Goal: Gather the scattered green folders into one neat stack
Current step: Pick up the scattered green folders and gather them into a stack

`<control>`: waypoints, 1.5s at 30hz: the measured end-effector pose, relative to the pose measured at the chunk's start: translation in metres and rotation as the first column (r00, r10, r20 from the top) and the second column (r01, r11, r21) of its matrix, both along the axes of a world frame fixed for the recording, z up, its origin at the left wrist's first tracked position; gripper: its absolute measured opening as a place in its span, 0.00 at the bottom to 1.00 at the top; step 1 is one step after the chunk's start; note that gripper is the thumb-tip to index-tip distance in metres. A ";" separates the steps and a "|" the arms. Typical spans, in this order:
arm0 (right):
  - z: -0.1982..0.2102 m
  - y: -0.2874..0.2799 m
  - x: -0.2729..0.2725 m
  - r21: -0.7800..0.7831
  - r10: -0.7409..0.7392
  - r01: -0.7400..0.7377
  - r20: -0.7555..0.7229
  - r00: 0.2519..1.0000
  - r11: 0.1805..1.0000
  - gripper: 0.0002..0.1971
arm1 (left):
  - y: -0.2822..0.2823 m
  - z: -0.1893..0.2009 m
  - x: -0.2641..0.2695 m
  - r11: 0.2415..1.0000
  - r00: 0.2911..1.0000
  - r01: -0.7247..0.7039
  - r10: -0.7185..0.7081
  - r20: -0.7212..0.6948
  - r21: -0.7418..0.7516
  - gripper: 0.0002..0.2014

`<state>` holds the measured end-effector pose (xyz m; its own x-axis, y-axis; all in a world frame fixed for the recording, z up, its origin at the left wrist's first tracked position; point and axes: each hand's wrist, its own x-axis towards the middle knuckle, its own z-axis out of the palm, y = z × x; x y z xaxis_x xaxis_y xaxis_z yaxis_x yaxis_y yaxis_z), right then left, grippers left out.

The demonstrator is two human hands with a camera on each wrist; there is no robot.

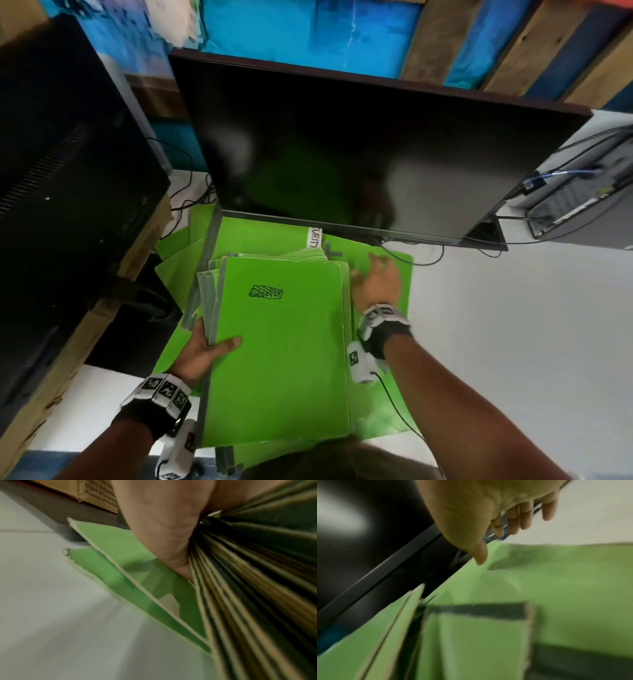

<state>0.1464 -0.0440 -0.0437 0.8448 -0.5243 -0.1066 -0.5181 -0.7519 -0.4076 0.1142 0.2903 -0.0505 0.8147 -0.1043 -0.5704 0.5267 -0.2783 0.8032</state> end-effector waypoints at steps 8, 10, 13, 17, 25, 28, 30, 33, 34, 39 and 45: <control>-0.018 -0.072 -0.057 0.389 -0.319 0.460 -0.375 0.870 0.798 0.33 | -0.004 -0.005 -0.002 0.997 0.999 0.008 -0.010 0.033 0.082 0.41; -0.021 -0.075 -0.065 0.410 -0.211 0.386 -0.411 0.887 0.827 0.27 | -0.005 -0.004 -0.002 0.996 0.999 0.002 -0.005 0.033 0.088 0.41; -0.020 -0.074 -0.073 0.482 -0.133 0.332 -0.399 0.907 0.811 0.20 | -0.007 -0.004 -0.002 0.997 0.999 -0.015 0.013 0.031 0.082 0.41; -0.015 -0.070 -0.078 0.464 -0.147 0.293 -0.324 0.935 0.836 0.19 | -0.003 -0.009 -0.001 0.995 1.000 -0.017 0.016 0.015 0.100 0.41; -0.019 -0.116 -0.103 0.445 -0.243 0.330 -0.241 0.940 0.833 0.19 | -0.004 -0.011 0.002 0.989 0.999 0.047 -0.050 0.017 0.139 0.46; -0.022 -0.149 -0.120 0.421 -0.350 0.420 -0.235 0.907 0.804 0.19 | -0.003 -0.011 0.002 0.988 0.998 0.050 -0.054 0.020 0.144 0.52; -0.016 -0.172 -0.135 0.408 -0.423 0.479 -0.225 0.878 0.777 0.18 | -0.004 -0.012 0.002 0.989 0.999 0.049 -0.052 0.014 0.140 0.54; -0.005 -0.203 -0.160 0.393 -0.506 0.545 -0.208 0.837 0.741 0.17 | -0.004 -0.016 0.002 0.988 0.999 0.038 -0.040 0.011 0.153 0.42; -0.003 -0.213 -0.170 0.385 -0.539 0.571 -0.199 0.819 0.725 0.17 | -0.004 -0.017 0.002 0.988 0.999 0.042 -0.044 0.009 0.152 0.41; -0.001 -0.246 -0.207 0.372 -0.665 0.676 -0.179 0.725 0.636 0.17 | -0.005 -0.013 0.001 0.992 1.000 0.030 -0.031 0.006 0.125 0.47; -0.001 -0.248 -0.224 0.396 -0.696 0.692 -0.162 0.700 0.604 0.22 | -0.004 -0.014 0.002 0.993 1.000 0.013 -0.012 -0.002 0.118 0.57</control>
